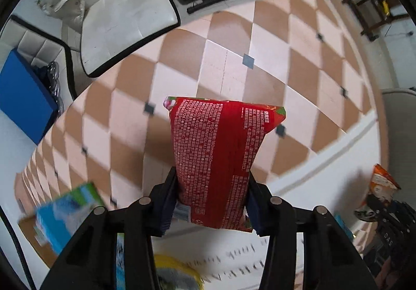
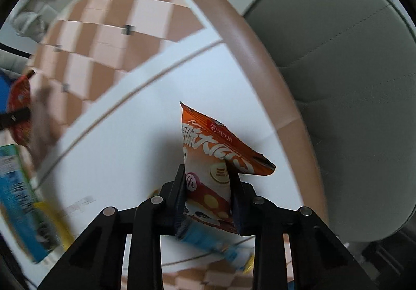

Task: Organize soft objects
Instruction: 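Place the red and orange bags into the box and open both tools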

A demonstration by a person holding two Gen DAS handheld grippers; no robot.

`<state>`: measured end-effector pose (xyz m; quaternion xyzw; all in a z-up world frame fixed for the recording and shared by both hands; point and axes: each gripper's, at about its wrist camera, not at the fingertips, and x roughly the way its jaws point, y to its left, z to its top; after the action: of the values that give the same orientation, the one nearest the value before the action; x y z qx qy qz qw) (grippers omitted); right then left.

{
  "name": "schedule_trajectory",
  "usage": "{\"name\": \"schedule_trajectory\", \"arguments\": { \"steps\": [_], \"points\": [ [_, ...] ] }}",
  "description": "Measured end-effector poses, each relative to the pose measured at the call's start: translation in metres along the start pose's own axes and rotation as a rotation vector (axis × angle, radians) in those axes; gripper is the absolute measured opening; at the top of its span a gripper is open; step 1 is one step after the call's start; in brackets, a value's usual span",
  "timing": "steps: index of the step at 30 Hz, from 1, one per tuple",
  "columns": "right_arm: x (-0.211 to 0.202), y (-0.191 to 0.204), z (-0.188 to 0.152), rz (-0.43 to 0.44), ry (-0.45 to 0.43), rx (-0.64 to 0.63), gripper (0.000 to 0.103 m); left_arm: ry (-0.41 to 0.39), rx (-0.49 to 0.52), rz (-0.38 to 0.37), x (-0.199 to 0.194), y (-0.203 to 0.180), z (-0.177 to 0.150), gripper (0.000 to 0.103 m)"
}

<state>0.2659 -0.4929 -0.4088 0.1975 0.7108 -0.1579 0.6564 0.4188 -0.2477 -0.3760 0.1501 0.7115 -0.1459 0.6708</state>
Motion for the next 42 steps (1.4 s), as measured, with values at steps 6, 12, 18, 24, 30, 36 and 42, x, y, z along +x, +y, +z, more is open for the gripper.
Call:
{"name": "schedule_trajectory", "arguments": {
  "steps": [6, 12, 18, 24, 30, 36, 42],
  "points": [
    [-0.059, 0.065, -0.041, 0.203, -0.021, -0.106, 0.031, -0.112, -0.106, -0.115, -0.065, 0.047, -0.091, 0.043],
    [-0.091, 0.201, -0.123, 0.371, 0.016, -0.316, 0.031, -0.131, -0.239, -0.129, -0.09, 0.132, -0.2, 0.043],
    [-0.087, 0.338, -0.198, 0.461, 0.092, -0.506, 0.032, -0.07, -0.399, -0.045, -0.077, 0.247, -0.27, 0.043],
    [-0.055, 0.459, -0.253, 0.487, 0.156, -0.625, 0.032, 0.039, -0.484, -0.017, -0.05, 0.339, -0.297, 0.043],
    [-0.023, 0.516, -0.26, 0.466, 0.189, -0.645, 0.032, 0.116, -0.484, -0.045, -0.026, 0.371, -0.293, 0.043],
    [0.007, 0.545, -0.263, 0.435, 0.249, -0.654, 0.034, 0.163, -0.475, -0.089, -0.011, 0.373, -0.293, 0.045],
    [0.018, 0.549, -0.26, 0.395, 0.247, -0.637, 0.061, 0.168, -0.466, -0.071, -0.005, 0.369, -0.298, 0.048]
  ]
}}
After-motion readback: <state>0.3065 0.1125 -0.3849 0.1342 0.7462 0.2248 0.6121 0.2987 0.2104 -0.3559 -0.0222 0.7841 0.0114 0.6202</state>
